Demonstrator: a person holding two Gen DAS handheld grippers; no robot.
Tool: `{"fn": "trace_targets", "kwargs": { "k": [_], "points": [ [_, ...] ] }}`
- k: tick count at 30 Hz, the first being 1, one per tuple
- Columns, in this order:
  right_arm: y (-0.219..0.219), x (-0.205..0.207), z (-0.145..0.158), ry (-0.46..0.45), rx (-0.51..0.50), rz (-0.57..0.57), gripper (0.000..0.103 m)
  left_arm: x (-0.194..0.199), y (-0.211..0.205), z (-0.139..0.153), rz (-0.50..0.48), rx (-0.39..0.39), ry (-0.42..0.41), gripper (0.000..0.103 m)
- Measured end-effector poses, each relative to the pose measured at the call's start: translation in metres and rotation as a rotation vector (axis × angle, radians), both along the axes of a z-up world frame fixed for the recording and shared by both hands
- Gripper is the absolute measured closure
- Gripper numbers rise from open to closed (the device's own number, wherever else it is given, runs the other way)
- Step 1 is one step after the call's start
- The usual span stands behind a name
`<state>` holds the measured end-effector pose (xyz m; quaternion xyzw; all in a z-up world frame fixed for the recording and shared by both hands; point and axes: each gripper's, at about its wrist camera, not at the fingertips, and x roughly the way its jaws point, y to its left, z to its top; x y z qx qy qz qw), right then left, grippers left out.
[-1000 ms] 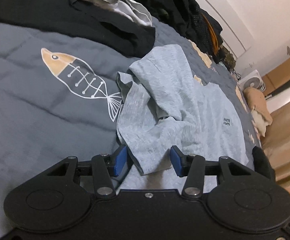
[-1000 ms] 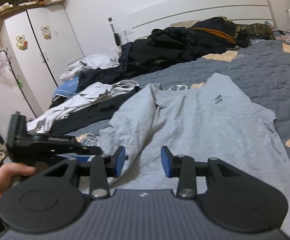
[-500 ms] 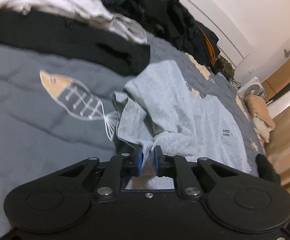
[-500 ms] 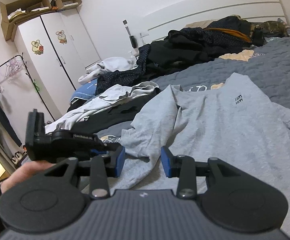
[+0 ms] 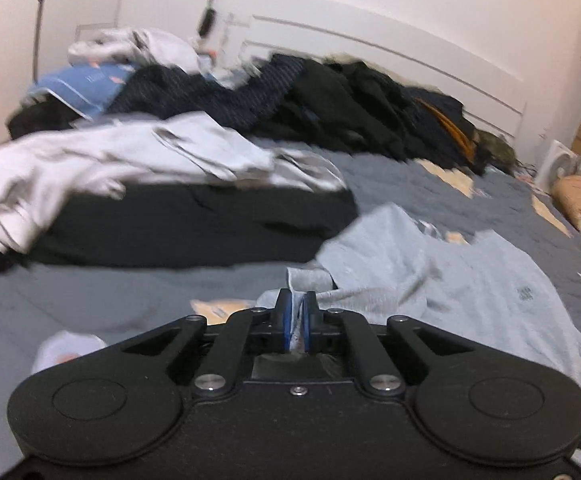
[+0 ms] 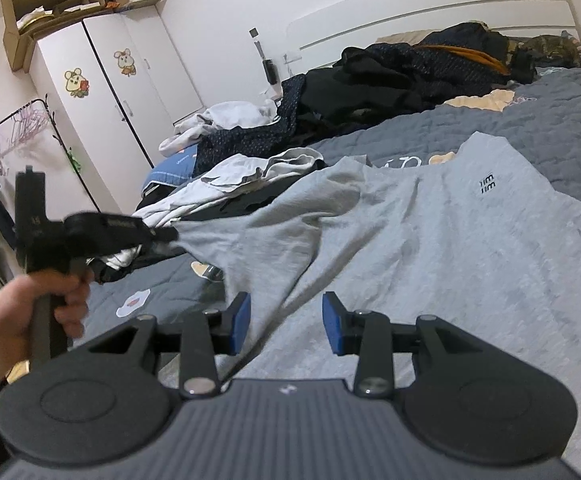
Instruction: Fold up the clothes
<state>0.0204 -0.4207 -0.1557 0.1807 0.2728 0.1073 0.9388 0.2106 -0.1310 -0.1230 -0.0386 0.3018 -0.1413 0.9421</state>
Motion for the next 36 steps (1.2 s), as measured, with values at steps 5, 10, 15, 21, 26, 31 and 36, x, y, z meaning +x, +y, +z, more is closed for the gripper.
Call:
{"fn": "trace_targets", "kwargs": {
  "k": [5,10,15,21,26,31,36],
  "points": [
    [0.003,0.001,-0.005,0.016,0.001,0.006,0.065,0.008,0.022,0.012,0.155,0.049,-0.087,0.101],
    [0.004,0.001,-0.007,0.024,-0.008,0.008,0.065,0.026,0.043,-0.009,0.079,-0.172,0.148,0.1],
    [0.002,0.002,-0.006,0.026,-0.004,-0.005,0.065,0.034,0.053,-0.045,0.055,-0.285,0.337,0.097],
    [0.003,0.002,-0.006,0.014,0.0,0.01,0.065,0.035,0.061,-0.066,0.068,-0.417,0.416,0.05],
    [0.006,0.002,-0.005,0.012,-0.001,0.022,0.065,0.037,0.058,-0.076,0.081,-0.449,0.458,0.05],
    [0.005,0.002,-0.006,0.015,0.0,0.023,0.065,0.038,0.06,-0.092,0.126,-0.509,0.526,0.05],
    [0.008,0.003,-0.009,0.026,-0.003,0.029,0.065,0.044,0.059,-0.103,0.146,-0.587,0.53,0.051]
  ]
}}
